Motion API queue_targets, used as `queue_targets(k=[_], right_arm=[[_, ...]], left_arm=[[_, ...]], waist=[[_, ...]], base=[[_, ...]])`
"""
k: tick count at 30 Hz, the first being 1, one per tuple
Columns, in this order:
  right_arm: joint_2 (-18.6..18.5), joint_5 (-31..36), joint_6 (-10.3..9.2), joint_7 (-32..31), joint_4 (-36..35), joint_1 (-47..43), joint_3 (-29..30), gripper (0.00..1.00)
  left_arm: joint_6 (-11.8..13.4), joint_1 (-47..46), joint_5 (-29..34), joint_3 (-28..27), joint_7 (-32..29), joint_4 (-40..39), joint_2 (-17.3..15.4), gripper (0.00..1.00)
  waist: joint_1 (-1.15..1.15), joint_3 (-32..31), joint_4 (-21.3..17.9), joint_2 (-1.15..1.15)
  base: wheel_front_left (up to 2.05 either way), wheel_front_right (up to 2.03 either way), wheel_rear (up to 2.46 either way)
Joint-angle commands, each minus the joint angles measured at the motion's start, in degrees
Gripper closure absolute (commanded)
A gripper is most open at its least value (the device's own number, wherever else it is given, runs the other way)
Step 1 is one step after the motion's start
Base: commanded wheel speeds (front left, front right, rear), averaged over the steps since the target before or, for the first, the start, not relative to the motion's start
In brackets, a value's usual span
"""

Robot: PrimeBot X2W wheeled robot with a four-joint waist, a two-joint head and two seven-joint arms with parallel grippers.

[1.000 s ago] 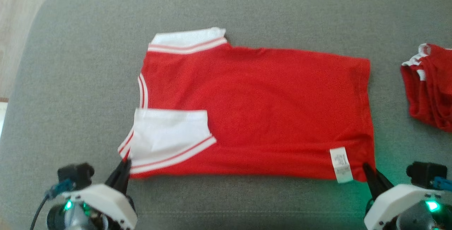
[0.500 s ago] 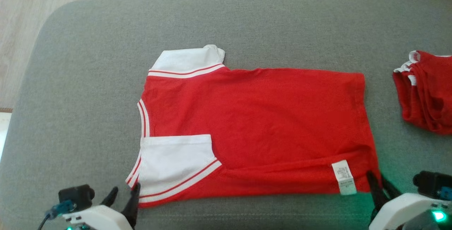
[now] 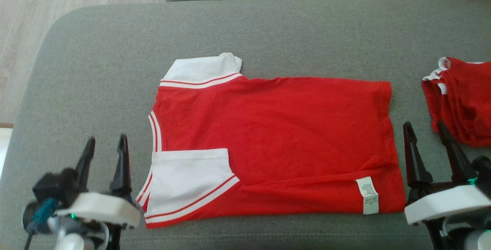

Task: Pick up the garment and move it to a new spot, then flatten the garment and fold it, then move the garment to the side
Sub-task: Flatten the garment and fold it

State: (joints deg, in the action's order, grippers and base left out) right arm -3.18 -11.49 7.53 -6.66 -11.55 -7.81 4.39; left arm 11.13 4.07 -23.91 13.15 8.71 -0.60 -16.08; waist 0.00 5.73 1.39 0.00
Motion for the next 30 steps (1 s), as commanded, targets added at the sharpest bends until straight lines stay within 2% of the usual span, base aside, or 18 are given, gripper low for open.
queue_targets(k=[1, 14, 21, 26, 30], right_arm=[[-1.3, 0.4, -0.04, 0.5, -2.4, 2.0, -1.4, 0.0], [-0.7, 0.5, -0.04, 0.6, -3.3, 2.6, -2.0, 0.0], [-0.2, 0.9, -0.04, 0.3, -3.7, 4.8, -2.1, 0.0], [0.0, 1.4, -0.04, 0.3, -3.8, 6.7, -2.7, 0.0], [0.1, 1.6, -0.04, 0.4, -3.6, 8.2, -2.8, 0.0]], left_arm=[[0.2, -3.2, 0.6, -2.3, 0.8, -2.3, -1.3, 0.0], [-0.1, -6.4, 1.5, -0.8, 0.5, -2.3, -1.7, 0.0], [-6.5, -19.0, -0.9, 2.3, -2.9, 5.0, -0.9, 0.0], [-11.1, -31.7, -1.6, 4.7, -4.4, 14.1, 0.9, 0.0], [-13.5, -41.4, -1.2, 6.7, -5.4, 22.3, 3.1, 0.0]], waist=[[0.0, 0.0, 0.0, 0.0], [0.0, 1.2, -0.3, 0.0], [0.0, 6.9, -0.4, 0.0], [0.0, 10.8, -1.5, 0.0], [0.0, 13.9, -2.4, 0.0]], base=[[0.0, 0.0, 0.0], [0.0, 0.0, 0.0], [0.0, 0.0, 0.0], [0.0, 0.0, 0.0], [0.0, 0.0, 0.0]])
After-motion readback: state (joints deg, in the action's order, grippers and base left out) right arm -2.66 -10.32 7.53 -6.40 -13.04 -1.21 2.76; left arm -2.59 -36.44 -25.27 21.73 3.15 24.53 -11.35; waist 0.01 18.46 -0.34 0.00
